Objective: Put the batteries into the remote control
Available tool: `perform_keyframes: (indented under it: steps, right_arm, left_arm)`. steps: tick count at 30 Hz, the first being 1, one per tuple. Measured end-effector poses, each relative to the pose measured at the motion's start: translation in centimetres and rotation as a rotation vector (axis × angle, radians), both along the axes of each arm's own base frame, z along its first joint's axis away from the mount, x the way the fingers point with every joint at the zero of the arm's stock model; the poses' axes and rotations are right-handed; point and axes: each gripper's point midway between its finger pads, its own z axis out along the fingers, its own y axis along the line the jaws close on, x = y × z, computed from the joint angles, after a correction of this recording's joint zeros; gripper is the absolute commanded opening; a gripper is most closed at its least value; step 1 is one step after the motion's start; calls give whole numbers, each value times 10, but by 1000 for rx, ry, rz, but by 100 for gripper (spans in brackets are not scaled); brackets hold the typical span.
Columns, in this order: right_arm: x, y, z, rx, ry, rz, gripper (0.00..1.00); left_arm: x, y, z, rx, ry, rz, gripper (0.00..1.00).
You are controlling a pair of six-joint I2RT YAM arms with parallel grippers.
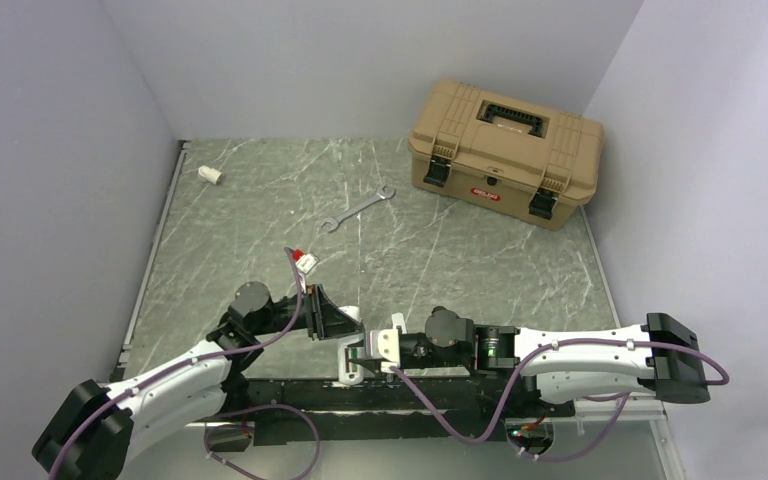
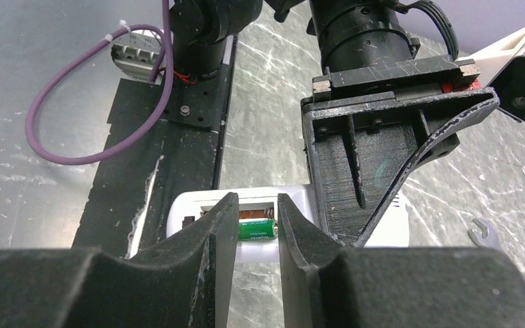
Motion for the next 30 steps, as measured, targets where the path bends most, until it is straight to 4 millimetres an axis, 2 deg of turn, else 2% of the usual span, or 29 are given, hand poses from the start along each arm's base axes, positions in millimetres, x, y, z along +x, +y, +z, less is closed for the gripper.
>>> perform_keyframes:
  steps: [9,17,30]
  right_arm:
    - [2,0,0,0,-4,-6,29]
    - [6,-1,0,-1,-7,-24,36]
    - [8,-1,0,0,-7,-32,33]
  left_arm:
    - [-2,-2,0,1,2,-12,0]
    - [-2,-3,3,-3,-4,-15,0]
    - [-3,-3,6,-8,-10,-16,0]
